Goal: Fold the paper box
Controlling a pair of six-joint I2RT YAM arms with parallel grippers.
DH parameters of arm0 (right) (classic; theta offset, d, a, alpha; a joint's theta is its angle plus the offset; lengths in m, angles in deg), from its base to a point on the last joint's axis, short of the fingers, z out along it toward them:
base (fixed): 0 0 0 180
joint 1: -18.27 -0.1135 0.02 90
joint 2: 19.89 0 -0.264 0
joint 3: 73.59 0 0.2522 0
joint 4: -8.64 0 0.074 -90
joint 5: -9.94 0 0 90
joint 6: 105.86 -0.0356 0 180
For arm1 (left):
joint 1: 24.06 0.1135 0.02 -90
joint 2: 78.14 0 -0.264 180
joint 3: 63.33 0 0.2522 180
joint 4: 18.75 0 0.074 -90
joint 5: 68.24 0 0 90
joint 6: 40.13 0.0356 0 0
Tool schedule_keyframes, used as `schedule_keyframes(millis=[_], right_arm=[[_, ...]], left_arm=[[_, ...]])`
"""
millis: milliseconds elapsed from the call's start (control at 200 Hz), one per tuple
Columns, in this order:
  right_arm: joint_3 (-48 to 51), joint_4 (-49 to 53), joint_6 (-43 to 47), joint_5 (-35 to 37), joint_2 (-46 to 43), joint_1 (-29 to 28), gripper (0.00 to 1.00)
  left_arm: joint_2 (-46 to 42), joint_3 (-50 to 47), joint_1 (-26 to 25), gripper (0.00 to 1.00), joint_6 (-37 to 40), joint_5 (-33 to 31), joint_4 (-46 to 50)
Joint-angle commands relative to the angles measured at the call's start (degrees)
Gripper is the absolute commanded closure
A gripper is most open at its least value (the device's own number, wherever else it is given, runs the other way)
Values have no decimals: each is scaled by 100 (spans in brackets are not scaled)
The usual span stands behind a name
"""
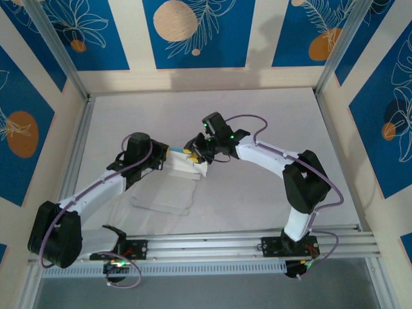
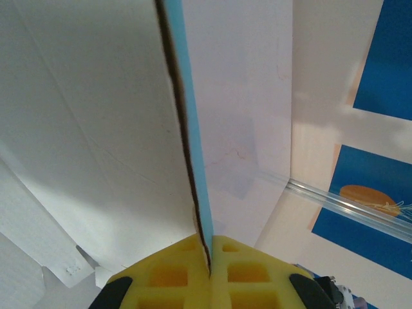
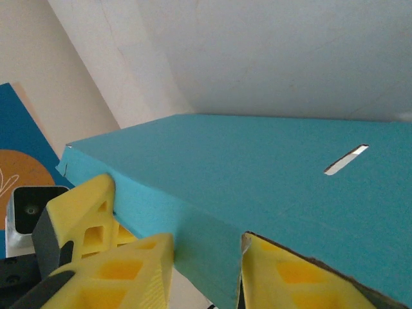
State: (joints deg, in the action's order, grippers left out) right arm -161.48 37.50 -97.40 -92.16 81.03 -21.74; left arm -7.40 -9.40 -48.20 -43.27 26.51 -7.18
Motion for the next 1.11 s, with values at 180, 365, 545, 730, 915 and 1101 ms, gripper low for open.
schedule_keyframes(millis=[180, 365, 545, 730, 915, 1101], right_arm=[[506, -696, -462, -105, -74, 124, 83], [526, -877, -462, 9, -101, 151, 89], [533, -1008, -429, 6, -82, 153, 93], [361, -484, 31, 95, -191, 166, 61], [327, 566, 1136, 482, -644, 193, 48], [1041, 949, 1768, 803, -1491, 278, 45]], left_arm=[[-174, -27, -69, 100, -160, -18, -106], [-247, 3, -64, 100, -168, -53, -35], [-306, 20, -62, 100, -167, -131, 33], [-306, 18, -64, 100, -178, -241, -21], [-290, 9, -64, 100, -148, -347, -148], [-68, 76, -12, 100, -206, -379, -196]])
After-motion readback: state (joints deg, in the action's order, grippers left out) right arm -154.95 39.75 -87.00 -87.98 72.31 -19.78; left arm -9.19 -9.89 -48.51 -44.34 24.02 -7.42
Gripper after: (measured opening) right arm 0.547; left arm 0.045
